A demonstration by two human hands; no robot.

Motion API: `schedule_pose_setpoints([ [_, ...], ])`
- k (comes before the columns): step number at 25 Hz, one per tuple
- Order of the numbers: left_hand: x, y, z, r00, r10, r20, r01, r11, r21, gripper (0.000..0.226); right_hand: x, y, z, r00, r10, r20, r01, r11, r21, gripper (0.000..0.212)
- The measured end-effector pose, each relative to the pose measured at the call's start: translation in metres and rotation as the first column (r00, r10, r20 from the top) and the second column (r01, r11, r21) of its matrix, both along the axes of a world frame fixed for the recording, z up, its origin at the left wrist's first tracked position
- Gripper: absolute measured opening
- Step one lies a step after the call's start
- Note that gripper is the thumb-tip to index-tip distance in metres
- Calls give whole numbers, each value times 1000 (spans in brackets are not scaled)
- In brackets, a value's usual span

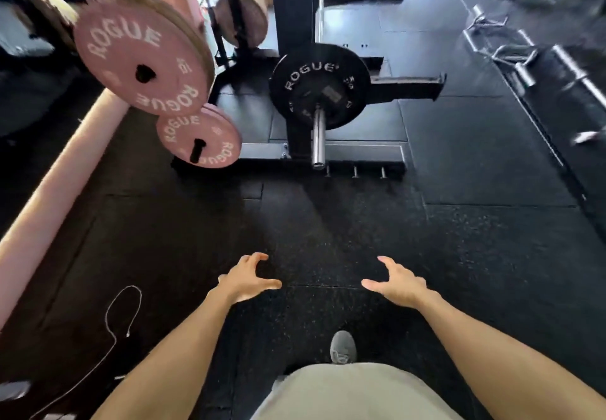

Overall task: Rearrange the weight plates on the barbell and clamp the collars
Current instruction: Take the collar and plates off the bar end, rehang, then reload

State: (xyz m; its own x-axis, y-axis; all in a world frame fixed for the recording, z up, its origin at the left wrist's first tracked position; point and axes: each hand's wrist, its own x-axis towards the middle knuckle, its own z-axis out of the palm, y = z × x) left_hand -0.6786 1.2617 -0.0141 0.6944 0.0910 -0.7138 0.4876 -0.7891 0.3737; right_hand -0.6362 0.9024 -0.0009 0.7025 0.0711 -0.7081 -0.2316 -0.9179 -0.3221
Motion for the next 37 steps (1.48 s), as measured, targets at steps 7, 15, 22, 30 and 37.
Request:
schedule_pose_setpoints([
  [7,80,2,29,994,30,106,-31,999,8,87,60,1,11,998,-10,61,10,1000,3,89],
  [15,240,39,128,886,7,464,26,998,-66,83,203,44,88,919,-63,388,50,998,43,84],
  [22,363,53,185,788,50,613,-6,997,-74,74,349,57,160,818,-76,570,28,995,92,82],
  [30,508,48,173,780,57,624,-71,997,-3,85,521,69,154,793,-26,609,-10,998,56,82],
  [37,592,38,54,720,108,686,-79,994,-74,89,610,81,54,731,6,683,-83,993,80,73],
])
